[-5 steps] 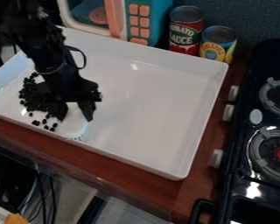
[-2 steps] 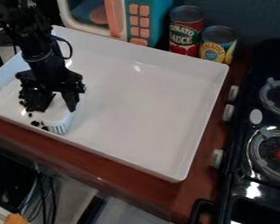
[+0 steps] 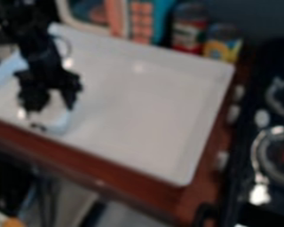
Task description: Sweep into pile
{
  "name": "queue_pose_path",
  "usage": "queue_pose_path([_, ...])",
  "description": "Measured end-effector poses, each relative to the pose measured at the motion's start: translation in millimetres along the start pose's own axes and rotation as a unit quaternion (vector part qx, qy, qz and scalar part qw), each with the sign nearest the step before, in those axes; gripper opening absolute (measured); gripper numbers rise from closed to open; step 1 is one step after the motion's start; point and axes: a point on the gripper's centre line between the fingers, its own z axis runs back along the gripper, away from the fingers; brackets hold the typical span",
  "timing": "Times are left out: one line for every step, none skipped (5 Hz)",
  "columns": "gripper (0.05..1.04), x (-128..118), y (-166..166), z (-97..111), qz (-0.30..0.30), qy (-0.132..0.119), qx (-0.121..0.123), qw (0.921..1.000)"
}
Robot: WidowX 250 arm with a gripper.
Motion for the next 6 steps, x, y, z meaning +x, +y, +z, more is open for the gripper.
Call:
queue_pose_path([0.707, -2, -9, 8, 0.002, -0.001, -0.021, 0.9998])
queue_pose_path([0.707, 0, -25, 23, -0.004, -0.010, -0.050, 0.9987])
queue_pose_path([0.707, 3, -42, 35, -0.018, -0.023, -0.076, 0.9967])
queue_pose_path([0.707, 8, -54, 32, -0.036, -0.035, -0.075, 0.9959])
queue_pose_path([0.707, 3, -55, 8, -0.047, -0.023, -0.061, 0.9968])
queue_pose_path([0.707, 1, -49, -2, -0.050, -0.026, -0.041, 0.9976])
